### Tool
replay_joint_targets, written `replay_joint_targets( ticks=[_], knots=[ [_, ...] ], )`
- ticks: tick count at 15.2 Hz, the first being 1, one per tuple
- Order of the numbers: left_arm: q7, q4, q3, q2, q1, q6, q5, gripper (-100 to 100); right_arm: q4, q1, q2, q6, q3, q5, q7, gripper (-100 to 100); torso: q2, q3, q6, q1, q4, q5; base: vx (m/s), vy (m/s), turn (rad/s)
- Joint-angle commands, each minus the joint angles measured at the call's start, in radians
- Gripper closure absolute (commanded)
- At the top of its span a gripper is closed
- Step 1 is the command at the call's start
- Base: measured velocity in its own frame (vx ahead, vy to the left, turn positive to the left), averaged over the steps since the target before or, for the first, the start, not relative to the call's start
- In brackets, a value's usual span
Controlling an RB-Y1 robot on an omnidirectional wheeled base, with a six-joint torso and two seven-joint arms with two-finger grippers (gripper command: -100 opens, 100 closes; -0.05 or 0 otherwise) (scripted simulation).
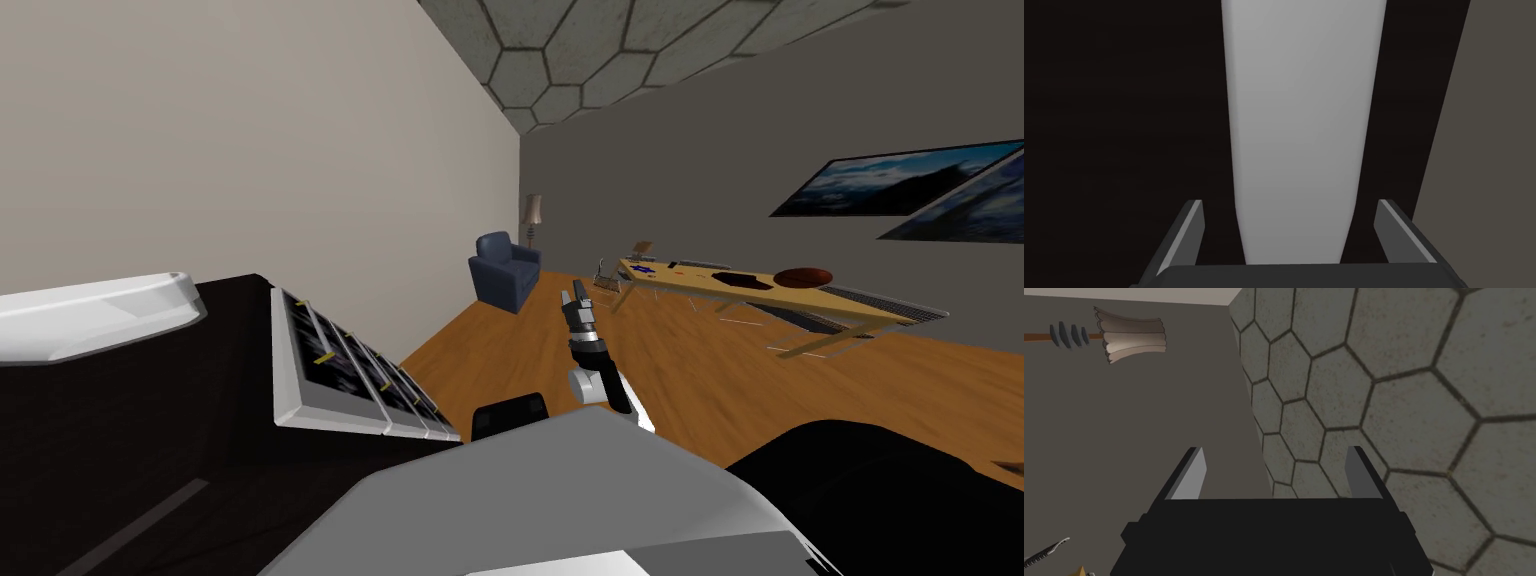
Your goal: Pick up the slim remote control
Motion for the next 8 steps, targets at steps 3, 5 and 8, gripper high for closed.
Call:
replay_joint_targets(
  ticks=[3,5,8],
  knots=[
    [0.006,0.002,0.004,-0.001,0.001,0.002,-0.002,100,0.000,0.000,0.000,0.000,0.000,0.000,0.000,0,-0.002,-0.001,-0.001,0.001,0.000,0.000,-0.021,-0.012,-0.011],
    [0.006,0.002,0.004,-0.001,0.001,0.003,-0.002,100,0.000,0.000,0.000,0.000,0.000,0.000,0.000,0,-0.004,-0.002,0.000,0.002,-0.001,0.000,0.000,0.000,0.000],
    [-0.028,-0.014,-0.034,0.015,-0.006,-0.009,0.016,100,0.000,0.000,0.000,0.000,0.000,0.000,0.000,0,-0.006,-0.003,-0.002,0.003,-0.001,0.000,0.041,0.019,0.068]
  ],
)
